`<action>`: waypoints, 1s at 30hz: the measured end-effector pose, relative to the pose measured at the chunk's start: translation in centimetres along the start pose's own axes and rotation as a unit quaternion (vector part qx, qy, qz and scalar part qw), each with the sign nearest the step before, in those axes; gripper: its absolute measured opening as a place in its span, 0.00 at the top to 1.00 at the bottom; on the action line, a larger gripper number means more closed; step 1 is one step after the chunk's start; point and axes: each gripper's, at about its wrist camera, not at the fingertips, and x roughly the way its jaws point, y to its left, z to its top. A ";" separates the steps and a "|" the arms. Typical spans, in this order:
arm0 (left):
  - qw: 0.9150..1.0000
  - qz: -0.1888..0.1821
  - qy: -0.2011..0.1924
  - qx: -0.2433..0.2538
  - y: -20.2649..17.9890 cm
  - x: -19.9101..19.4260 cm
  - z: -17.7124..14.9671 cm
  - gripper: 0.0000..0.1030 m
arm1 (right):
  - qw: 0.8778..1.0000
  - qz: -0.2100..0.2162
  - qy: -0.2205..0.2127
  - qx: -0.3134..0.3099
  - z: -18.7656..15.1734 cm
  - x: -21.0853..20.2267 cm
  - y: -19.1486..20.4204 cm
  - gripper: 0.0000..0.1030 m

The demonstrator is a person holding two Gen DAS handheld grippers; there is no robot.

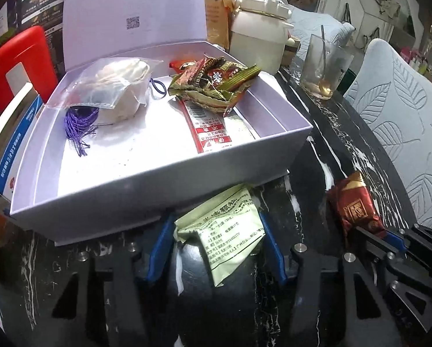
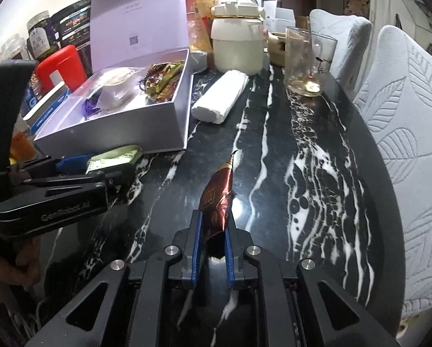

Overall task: Organize soft objects
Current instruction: 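Lift both held packets and carry them over the lavender box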

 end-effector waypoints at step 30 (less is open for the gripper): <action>0.999 -0.018 -0.005 -0.033 3.1 -2.5 -1.9 0.46 | 0.994 0.000 -0.018 -0.108 2.5 1.7 5.3 0.91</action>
